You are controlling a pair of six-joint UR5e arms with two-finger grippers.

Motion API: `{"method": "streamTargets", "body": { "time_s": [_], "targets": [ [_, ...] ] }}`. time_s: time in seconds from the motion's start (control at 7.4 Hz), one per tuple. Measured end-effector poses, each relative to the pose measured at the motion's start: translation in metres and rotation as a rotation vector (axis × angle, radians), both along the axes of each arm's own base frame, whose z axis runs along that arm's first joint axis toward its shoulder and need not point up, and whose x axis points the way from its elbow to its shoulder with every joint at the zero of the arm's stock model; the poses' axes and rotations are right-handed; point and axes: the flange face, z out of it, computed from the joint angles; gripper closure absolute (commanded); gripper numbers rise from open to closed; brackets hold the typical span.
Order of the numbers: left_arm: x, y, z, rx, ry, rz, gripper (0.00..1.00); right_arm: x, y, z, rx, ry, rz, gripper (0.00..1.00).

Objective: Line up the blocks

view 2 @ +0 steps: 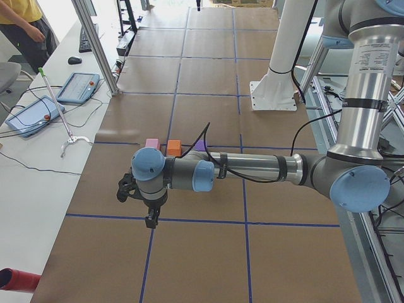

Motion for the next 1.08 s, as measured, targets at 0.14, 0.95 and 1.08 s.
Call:
{"method": "streamTargets", "body": {
  "time_s": [0.14,0.95,1.08],
  "targets": [
    [0.0,-0.0006,-0.0001,-0.001,0.001,0.0,0.0,0.0,0.0,0.0,0.0,0.0,0.0,0.0],
    [0.0003,-0.0083,-0.0071,-0.068,0.003,0.001,0.0,0.0,0.0,0.0,0.0,0.0,0.0,0.0],
    [0.0003,-0.0081,-0.0065,-0.073,0.003,0.001,0.0,0.0,0.0,-0.0001,0.0,0.0,0.0,0.0]
  ]
}}
